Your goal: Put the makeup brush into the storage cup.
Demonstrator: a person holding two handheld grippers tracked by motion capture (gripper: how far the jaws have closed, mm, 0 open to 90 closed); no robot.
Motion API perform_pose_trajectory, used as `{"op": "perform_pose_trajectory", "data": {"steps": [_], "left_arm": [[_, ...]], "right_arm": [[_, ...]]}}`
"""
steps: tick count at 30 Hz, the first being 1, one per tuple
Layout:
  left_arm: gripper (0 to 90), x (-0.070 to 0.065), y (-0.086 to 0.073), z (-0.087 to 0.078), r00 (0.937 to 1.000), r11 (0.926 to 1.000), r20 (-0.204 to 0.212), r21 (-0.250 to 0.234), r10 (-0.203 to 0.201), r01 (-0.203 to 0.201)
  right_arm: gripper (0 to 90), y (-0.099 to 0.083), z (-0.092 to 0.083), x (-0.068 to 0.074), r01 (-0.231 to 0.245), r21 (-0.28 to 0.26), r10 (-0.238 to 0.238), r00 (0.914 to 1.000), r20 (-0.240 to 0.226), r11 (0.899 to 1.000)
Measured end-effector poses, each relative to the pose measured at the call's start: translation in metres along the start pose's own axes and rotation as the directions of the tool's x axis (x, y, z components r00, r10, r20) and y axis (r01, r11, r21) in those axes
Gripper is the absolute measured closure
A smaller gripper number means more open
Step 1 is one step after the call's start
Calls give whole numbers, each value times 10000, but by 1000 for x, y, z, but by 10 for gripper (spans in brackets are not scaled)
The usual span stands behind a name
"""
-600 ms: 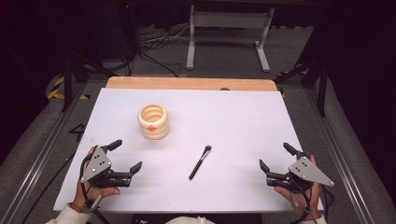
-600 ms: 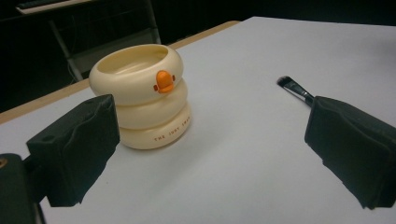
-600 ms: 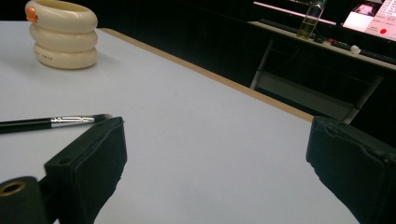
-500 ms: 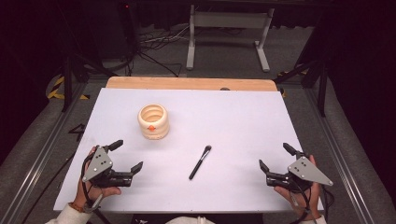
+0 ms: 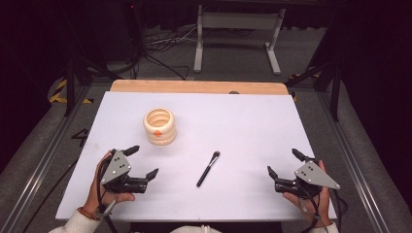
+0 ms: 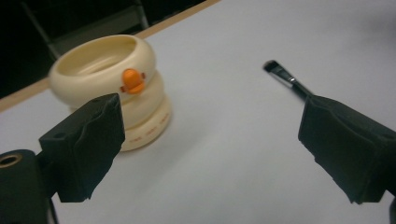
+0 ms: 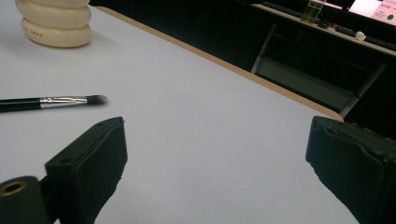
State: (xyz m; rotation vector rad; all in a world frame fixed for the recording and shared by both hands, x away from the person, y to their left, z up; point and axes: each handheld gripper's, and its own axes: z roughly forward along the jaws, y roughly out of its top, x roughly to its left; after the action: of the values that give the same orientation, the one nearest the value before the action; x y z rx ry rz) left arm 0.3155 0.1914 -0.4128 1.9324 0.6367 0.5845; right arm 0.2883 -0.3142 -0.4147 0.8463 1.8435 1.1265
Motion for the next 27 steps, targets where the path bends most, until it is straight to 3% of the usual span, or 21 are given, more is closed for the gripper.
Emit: {"op": "perform_pose_trajectory", "data": {"steps": [4, 6, 9, 17, 20, 23, 24, 25, 26, 27], "left_arm": [[83, -5, 9, 11, 9999, 9984, 102, 548, 121, -126], [83, -8, 14, 18, 9993, 9969, 371, 789, 32, -61], [86, -11, 21, 35, 9976, 9873, 689, 1586, -35, -75], [97, -23, 41, 64, 9945, 9630, 1002, 2696, -293, 12], [96, -30, 53, 76, 9916, 9479, 1219, 3184, -435, 25], [108, -36, 65, 92, 9887, 9289, 1358, 3702, -636, 89], [112, -38, 69, 97, 9868, 9192, 1439, 3935, -747, 122], [111, -38, 69, 97, 9868, 9192, 1439, 3935, -747, 122], [111, -40, 72, 103, 9856, 9146, 1470, 4041, -830, 168], [120, -44, 77, 115, 9786, 8936, 1713, 4481, -1143, 260]], "right_arm": [[64, -1, 0, -1, -80, 23, 80, 10000, 35, 10000], [65, -1, 1, -1, -60, 81, 59, 10000, 40, 9999], [67, -2, 2, 0, -48, 226, 47, 10000, 42, 9997], [76, -6, 4, -1, -232, 364, 222, 9994, 273, 9991], [77, -6, 5, 0, -159, 474, 146, 9995, 275, 9988], [78, -6, 6, 1, -86, 522, 72, 9996, 269, 9986], [78, -6, 6, 1, -108, 557, 94, 9996, 252, 9984], [78, -6, 6, 1, -108, 557, 94, 9996, 252, 9984], [78, -6, 6, 1, -95, 575, 80, 9996, 263, 9983], [80, -7, 6, 1, -104, 583, 88, 9996, 276, 9982]]}}
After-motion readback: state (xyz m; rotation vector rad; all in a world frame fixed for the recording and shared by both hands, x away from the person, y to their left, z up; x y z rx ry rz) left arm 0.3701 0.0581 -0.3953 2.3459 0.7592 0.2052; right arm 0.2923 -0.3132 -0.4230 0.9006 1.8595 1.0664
